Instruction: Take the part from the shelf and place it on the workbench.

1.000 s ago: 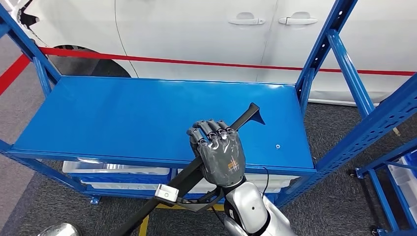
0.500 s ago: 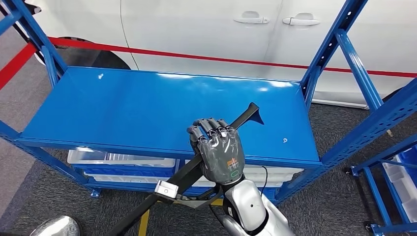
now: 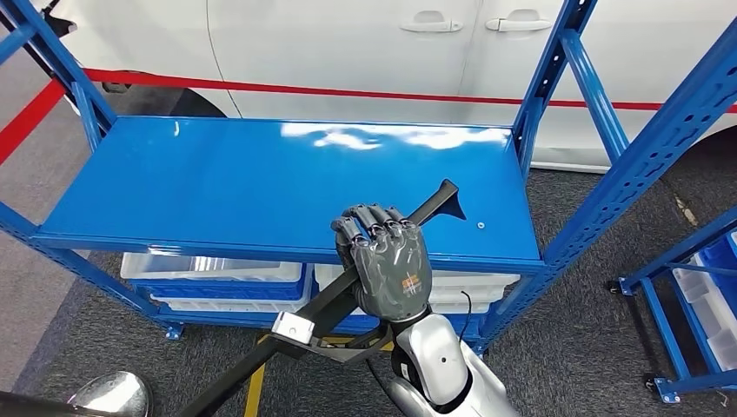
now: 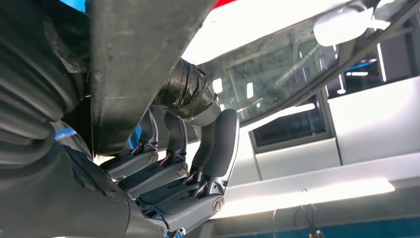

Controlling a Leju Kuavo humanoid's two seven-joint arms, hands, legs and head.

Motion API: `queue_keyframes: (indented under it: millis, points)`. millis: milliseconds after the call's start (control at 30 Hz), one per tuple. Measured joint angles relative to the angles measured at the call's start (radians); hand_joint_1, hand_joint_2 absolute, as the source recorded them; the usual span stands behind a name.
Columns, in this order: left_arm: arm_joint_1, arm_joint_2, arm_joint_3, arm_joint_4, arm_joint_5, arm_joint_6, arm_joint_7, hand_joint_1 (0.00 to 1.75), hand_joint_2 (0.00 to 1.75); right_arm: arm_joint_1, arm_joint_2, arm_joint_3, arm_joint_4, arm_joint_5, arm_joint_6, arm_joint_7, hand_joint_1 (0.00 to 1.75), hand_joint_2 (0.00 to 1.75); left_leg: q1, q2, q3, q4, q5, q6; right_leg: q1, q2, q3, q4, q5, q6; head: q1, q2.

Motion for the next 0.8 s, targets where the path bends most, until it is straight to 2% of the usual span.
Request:
queue_keyframes:
  millis: [33, 67, 100, 133, 167, 200, 233, 300, 333, 367, 400, 433, 467, 500, 533, 567, 600, 667, 700, 733, 800]
  points:
    - [0.000, 0.000, 0.000, 0.000, 0.000, 0.000, 0.000, 0.00, 1.75, 0.000, 0.000, 0.000, 0.002, -0.007, 0.000, 0.000, 1.75, 1.75, 0.000, 0.000, 0.014, 0.001, 0.015, 0.000, 0.001, 0.000, -0.011, 0.003, 0.006, 0.001, 0.000, 0.000]
    - [0.000, 0.000, 0.000, 0.000, 0.000, 0.000, 0.000, 0.00, 1.75, 0.001, 0.001, -0.002, 0.004, -0.013, 0.000, -0.001, 1.75, 1.75, 0.000, 0.000, 0.047, -0.037, 0.043, 0.001, 0.001, 0.000, -0.021, 0.007, 0.011, 0.002, 0.000, 0.000]
    - [-0.001, 0.001, 0.000, 0.000, 0.000, 0.000, 0.000, 0.00, 1.75, 0.001, 0.002, -0.003, 0.006, -0.020, -0.001, -0.001, 1.75, 1.75, 0.000, 0.000, 0.093, -0.103, 0.070, 0.004, 0.001, 0.000, -0.029, 0.011, 0.016, 0.005, 0.000, 0.000]
    - [-0.002, 0.001, 0.000, 0.000, 0.000, 0.000, 0.000, 0.00, 1.75, 0.000, 0.003, -0.006, 0.007, -0.027, -0.001, -0.002, 1.75, 1.75, -0.002, -0.001, 0.142, -0.177, 0.084, 0.008, 0.003, 0.001, -0.037, 0.017, 0.020, 0.008, 0.000, 0.000]
    - [-0.003, 0.001, 0.000, 0.000, 0.000, 0.000, 0.000, 0.00, 1.75, 0.000, 0.005, -0.009, 0.007, -0.034, -0.001, -0.005, 1.75, 1.75, -0.004, -0.001, 0.180, -0.238, 0.088, 0.012, 0.004, 0.001, -0.043, 0.020, 0.025, 0.013, 0.000, 0.000]
    - [-0.003, 0.001, 0.000, 0.000, 0.000, 0.000, -0.001, 0.00, 1.75, 0.000, 0.006, -0.012, 0.007, -0.042, -0.001, -0.008, 1.75, 1.75, -0.007, -0.003, 0.201, -0.277, 0.084, 0.015, 0.005, 0.001, -0.047, 0.023, 0.030, 0.018, 0.000, 0.000]
    - [-0.004, 0.001, 0.000, 0.000, 0.000, 0.000, -0.001, 0.00, 1.75, -0.001, 0.008, -0.014, 0.008, -0.051, -0.002, -0.012, 1.75, 1.75, -0.009, -0.003, 0.207, -0.293, 0.081, 0.020, 0.005, 0.000, -0.050, 0.023, 0.037, 0.024, 0.001, 0.000]
    - [-0.004, 0.000, 0.000, 0.000, 0.000, 0.000, -0.002, 0.00, 1.75, -0.001, 0.010, -0.018, 0.009, -0.066, -0.003, -0.020, 1.75, 1.75, -0.007, -0.001, 0.196, -0.300, 0.095, 0.033, 0.005, 0.002, -0.054, 0.023, 0.043, 0.037, 0.001, 0.000]
    - [-0.005, 0.000, 0.000, 0.000, 0.000, 0.000, -0.002, 0.00, 1.75, -0.001, 0.010, -0.020, 0.010, -0.072, -0.005, -0.023, 1.75, 1.75, -0.004, 0.002, 0.190, -0.303, 0.104, 0.041, 0.006, 0.004, -0.060, 0.035, 0.026, 0.042, 0.002, 0.000]
    - [-0.005, -0.001, 0.000, 0.000, 0.000, 0.001, -0.002, 0.00, 1.75, -0.001, 0.010, -0.024, 0.011, -0.078, -0.006, -0.026, 1.75, 1.75, -0.002, 0.005, 0.181, -0.306, 0.115, 0.049, 0.005, 0.005, -0.071, 0.063, -0.008, 0.047, 0.002, 0.000]
    - [-0.006, -0.001, 0.000, 0.000, 0.000, 0.002, -0.001, 0.00, 1.75, -0.001, 0.010, -0.027, 0.012, -0.082, -0.009, -0.029, 1.75, 1.75, -0.001, 0.008, 0.172, -0.306, 0.125, 0.055, 0.003, 0.006, -0.085, 0.111, -0.056, 0.050, 0.003, 0.000]
    - [-0.005, -0.001, 0.000, 0.000, 0.000, 0.003, -0.001, 0.00, 1.75, 0.000, 0.010, -0.030, 0.014, -0.086, -0.010, -0.032, 1.75, 1.75, -0.001, 0.008, 0.159, -0.305, 0.134, 0.059, 0.001, 0.005, -0.101, 0.172, -0.105, 0.054, 0.004, 0.000]
    - [-0.005, -0.001, 0.000, 0.000, 0.000, 0.004, -0.001, 0.00, 1.75, 0.000, 0.010, -0.032, 0.016, -0.090, -0.012, -0.033, 1.75, 1.75, -0.002, 0.009, 0.145, -0.303, 0.143, 0.061, -0.001, 0.005, -0.113, 0.232, -0.138, 0.057, 0.004, 0.000]
    - [-0.005, -0.001, 0.000, 0.000, 0.000, 0.006, -0.001, 0.00, 1.75, 0.000, 0.010, -0.033, 0.019, -0.093, -0.013, -0.035, 1.75, 1.75, -0.002, 0.010, 0.132, -0.301, 0.151, 0.060, -0.003, 0.005, -0.117, 0.275, -0.148, 0.060, 0.004, 0.000]
    - [-0.005, -0.001, 0.001, 0.000, 0.000, 0.007, -0.001, 0.00, 1.75, 0.001, 0.010, -0.035, 0.021, -0.096, -0.014, -0.036, 1.75, 1.75, -0.002, 0.010, 0.119, -0.297, 0.159, 0.059, -0.005, 0.005, -0.106, 0.289, -0.135, 0.062, 0.004, 0.000]
    - [-0.005, -0.001, 0.001, 0.000, 0.000, 0.008, -0.001, 0.00, 1.75, 0.001, 0.010, -0.036, 0.023, -0.098, -0.014, -0.037, 1.75, 1.75, -0.002, 0.010, 0.106, -0.292, 0.165, 0.056, -0.006, 0.005, -0.079, 0.267, -0.107, 0.062, 0.004, 0.000]
    - [-0.005, -0.002, 0.001, 0.000, 0.000, 0.008, -0.001, 0.00, 1.75, 0.000, 0.011, -0.038, 0.024, -0.100, -0.015, -0.038, 1.75, 1.75, -0.001, 0.010, 0.095, -0.286, 0.169, 0.053, -0.008, 0.005, -0.036, 0.213, -0.078, 0.060, 0.004, 0.000]
    - [-0.005, -0.003, 0.001, 0.000, 0.000, 0.009, -0.001, 0.00, 1.75, 0.000, 0.012, -0.040, 0.025, -0.102, -0.015, -0.041, 1.75, 1.75, -0.003, 0.009, 0.078, -0.275, 0.178, 0.044, -0.004, 0.006, 0.052, 0.080, -0.064, 0.052, 0.004, 0.000]
    - [-0.005, -0.004, 0.001, 0.000, 0.000, 0.009, -0.001, 0.00, 1.75, -0.001, 0.012, -0.041, 0.025, -0.103, -0.016, -0.042, 1.75, 1.75, -0.003, 0.009, 0.073, -0.273, 0.184, 0.038, -0.002, 0.006, 0.077, 0.034, -0.070, 0.048, 0.004, 0.000]
    - [-0.005, -0.004, 0.001, 0.000, 0.000, 0.009, -0.001, 0.00, 1.75, -0.001, 0.013, -0.042, 0.025, -0.103, -0.016, -0.042, 1.75, 1.75, -0.004, 0.009, 0.070, -0.273, 0.191, 0.031, 0.002, 0.007, 0.086, 0.012, -0.078, 0.044, 0.003, 0.000]
    - [-0.005, -0.004, 0.001, 0.000, 0.000, 0.010, -0.001, 0.00, 1.75, -0.002, 0.014, -0.043, 0.025, -0.103, -0.017, -0.043, 1.75, 1.75, -0.002, 0.008, 0.066, -0.275, 0.200, 0.018, 0.002, 0.005, 0.078, 0.004, -0.066, 0.032, 0.003, 0.000]
